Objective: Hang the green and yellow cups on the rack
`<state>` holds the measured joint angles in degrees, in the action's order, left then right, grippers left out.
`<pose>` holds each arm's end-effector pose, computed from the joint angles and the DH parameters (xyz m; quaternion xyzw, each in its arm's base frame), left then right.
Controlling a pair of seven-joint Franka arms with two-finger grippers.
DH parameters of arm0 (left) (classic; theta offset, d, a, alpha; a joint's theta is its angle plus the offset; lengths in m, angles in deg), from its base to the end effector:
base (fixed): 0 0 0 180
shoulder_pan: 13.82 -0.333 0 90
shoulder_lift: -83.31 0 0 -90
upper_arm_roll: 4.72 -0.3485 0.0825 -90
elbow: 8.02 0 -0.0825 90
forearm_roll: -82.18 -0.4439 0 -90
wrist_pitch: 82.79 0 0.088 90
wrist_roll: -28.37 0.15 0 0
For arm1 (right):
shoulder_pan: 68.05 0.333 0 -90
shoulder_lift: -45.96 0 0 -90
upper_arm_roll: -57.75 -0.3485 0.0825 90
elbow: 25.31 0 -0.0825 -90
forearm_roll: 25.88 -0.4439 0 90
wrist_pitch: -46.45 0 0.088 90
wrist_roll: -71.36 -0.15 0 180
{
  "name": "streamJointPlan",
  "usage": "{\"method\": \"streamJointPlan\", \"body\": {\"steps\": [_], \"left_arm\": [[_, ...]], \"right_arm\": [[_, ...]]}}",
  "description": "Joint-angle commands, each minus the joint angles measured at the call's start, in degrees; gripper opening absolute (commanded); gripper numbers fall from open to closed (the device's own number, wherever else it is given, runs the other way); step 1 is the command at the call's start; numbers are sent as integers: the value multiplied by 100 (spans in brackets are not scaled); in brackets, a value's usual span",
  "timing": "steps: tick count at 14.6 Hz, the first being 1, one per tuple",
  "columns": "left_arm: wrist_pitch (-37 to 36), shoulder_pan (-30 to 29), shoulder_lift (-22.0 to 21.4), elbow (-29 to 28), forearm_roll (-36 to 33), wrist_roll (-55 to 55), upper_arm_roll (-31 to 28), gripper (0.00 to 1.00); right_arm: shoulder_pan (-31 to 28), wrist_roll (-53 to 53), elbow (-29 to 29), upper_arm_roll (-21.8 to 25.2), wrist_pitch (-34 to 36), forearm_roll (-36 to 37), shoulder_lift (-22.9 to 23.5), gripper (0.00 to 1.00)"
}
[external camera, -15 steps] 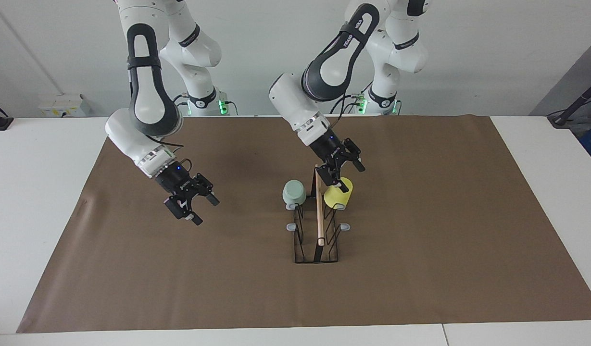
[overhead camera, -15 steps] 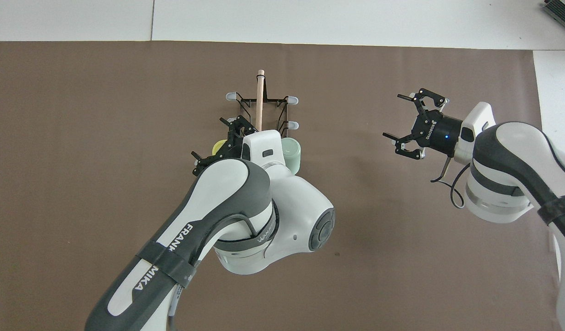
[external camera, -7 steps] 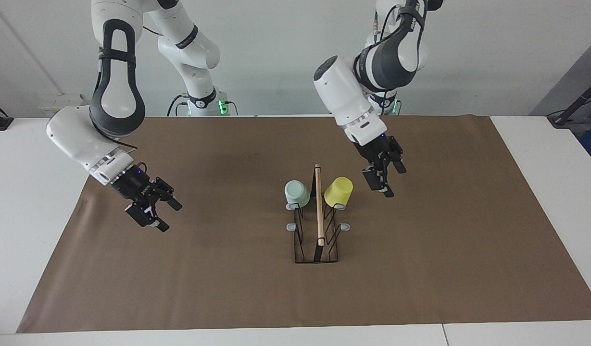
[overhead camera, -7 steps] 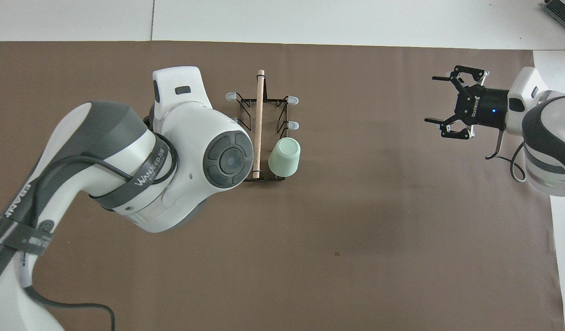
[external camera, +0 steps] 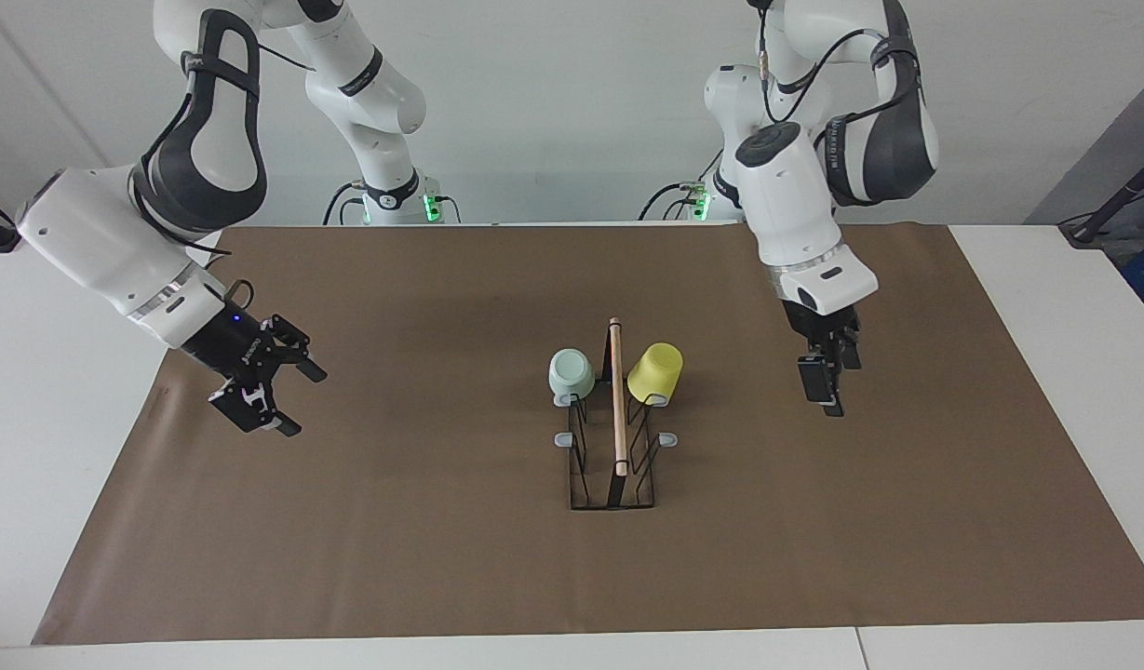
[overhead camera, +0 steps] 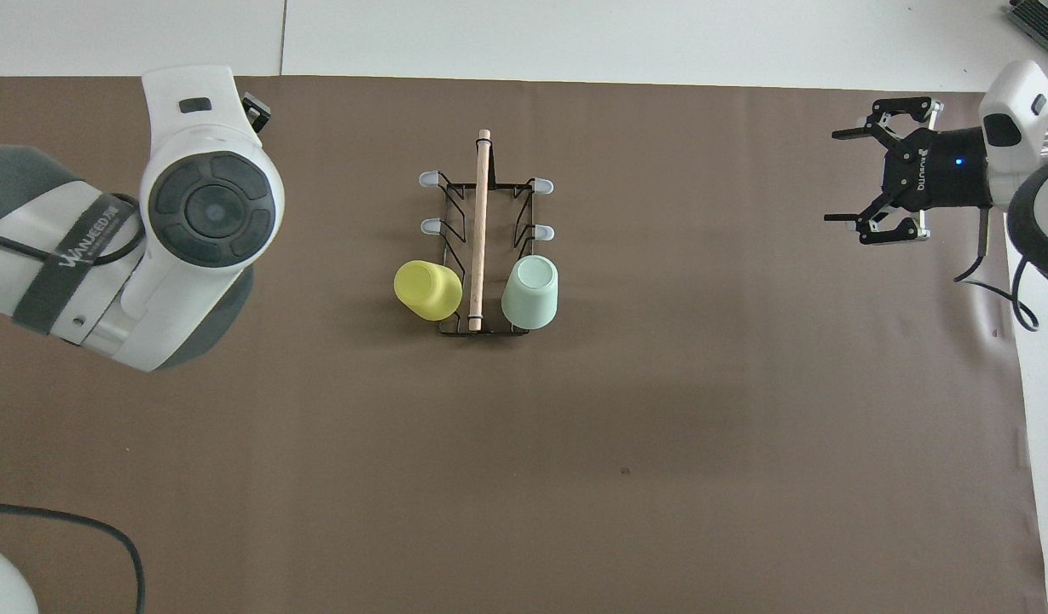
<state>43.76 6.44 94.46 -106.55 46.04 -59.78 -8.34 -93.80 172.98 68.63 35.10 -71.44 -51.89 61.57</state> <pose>0.7066 -0.1721 0.4822 -0.8479 -0.4287 -0.3060 0.0604 0.7287 -0.0227 0.4668 -0.7003 -0.6616 -0.2505 0.0952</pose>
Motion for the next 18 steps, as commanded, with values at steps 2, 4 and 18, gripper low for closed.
{"method": "streamJointPlan", "body": {"steps": [2, 4, 18], "left_arm": [[449, -601, -69, -113, 720, 1025, 81, 100], [555, -917, -86, -113, 1238, 1614, 98, 100], [-1612, -1947, -1245, -8, 3859, 6650, 107, 100]], "right_arm": [[71, -1939, -77, -100, 722, 876, -601, 100], [185, -2749, -77, -109, 1021, 1238, -804, 100], [730, -8726, 37, -126, 3368, 1274, -2237, 100]]}}
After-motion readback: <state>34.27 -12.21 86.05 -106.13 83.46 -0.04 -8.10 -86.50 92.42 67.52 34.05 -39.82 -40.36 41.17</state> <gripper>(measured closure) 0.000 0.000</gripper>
